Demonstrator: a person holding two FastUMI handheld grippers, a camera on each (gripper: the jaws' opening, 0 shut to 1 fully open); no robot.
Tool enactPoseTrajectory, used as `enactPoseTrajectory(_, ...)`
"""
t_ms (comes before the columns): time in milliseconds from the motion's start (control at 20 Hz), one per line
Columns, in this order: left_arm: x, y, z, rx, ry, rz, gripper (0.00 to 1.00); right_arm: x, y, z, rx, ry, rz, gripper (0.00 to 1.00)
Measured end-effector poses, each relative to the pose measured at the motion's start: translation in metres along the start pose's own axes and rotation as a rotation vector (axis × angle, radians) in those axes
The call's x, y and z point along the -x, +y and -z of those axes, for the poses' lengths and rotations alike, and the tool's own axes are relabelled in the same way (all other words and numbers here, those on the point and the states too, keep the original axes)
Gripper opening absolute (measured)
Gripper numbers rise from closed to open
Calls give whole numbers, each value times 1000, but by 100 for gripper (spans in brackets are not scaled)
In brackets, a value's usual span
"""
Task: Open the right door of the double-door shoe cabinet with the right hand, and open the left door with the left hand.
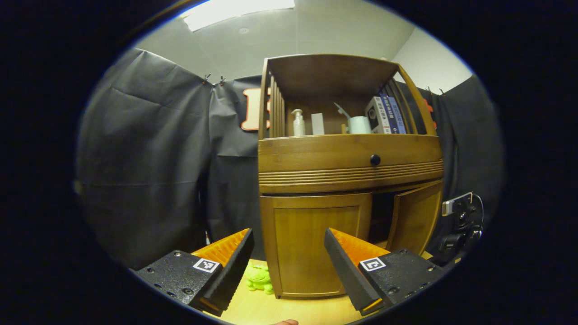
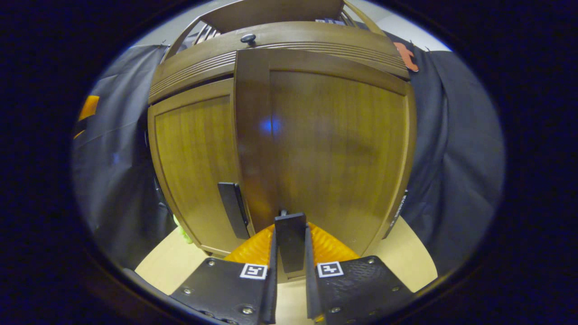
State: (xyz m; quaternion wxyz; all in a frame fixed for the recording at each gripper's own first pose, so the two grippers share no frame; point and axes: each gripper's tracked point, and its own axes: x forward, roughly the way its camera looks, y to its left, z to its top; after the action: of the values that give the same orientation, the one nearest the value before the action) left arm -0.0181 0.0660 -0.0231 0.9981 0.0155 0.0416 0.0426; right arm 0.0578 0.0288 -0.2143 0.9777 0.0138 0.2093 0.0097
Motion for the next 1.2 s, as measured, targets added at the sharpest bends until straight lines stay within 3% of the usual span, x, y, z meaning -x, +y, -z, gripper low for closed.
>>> enactPoseTrajectory(450,3,-47,6,19,7,129,97,40,-25,15,-19,9,51,25)
enactPoseTrajectory(1200,13,-92,12,62,22,226,97,94,-80,31,-68,29,165,25)
